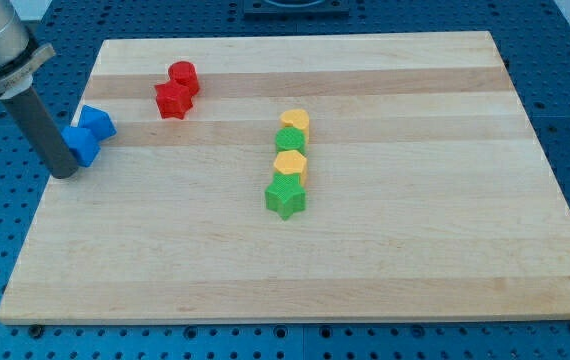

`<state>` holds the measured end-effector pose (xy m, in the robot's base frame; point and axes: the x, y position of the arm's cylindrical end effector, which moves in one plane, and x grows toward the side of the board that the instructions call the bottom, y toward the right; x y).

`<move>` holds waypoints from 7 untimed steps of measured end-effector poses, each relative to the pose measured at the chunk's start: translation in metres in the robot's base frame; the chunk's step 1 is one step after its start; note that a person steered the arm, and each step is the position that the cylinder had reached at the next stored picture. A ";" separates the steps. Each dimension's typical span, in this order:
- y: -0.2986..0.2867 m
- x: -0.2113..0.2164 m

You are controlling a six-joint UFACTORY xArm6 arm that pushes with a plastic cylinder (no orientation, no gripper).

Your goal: Move green star at the bottom of blue cube

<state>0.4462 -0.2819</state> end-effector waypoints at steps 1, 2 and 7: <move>0.011 0.037; 0.046 0.067; 0.343 0.072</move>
<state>0.5180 0.0608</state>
